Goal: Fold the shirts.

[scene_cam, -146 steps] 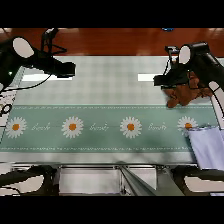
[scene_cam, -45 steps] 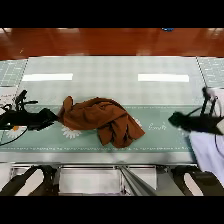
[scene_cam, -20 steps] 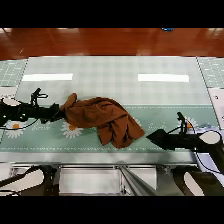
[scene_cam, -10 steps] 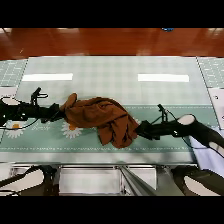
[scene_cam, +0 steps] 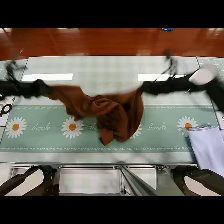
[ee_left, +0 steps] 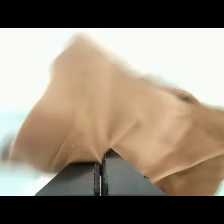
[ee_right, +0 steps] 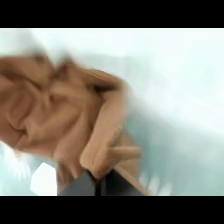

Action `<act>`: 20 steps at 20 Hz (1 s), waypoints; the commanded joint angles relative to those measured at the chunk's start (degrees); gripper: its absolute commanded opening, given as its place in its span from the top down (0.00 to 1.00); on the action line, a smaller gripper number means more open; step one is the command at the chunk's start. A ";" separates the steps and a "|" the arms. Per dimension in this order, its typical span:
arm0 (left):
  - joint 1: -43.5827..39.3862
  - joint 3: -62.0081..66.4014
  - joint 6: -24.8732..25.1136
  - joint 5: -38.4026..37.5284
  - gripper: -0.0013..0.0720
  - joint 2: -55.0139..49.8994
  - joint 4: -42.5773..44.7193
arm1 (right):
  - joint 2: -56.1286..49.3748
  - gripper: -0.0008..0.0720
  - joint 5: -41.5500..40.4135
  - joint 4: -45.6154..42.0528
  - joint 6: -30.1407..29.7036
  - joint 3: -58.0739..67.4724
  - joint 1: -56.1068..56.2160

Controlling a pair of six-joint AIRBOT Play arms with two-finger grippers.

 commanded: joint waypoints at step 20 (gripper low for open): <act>-4.13 24.52 -8.98 -11.63 0.96 41.33 21.94 | 31.43 0.95 26.95 -42.42 8.79 50.10 -4.81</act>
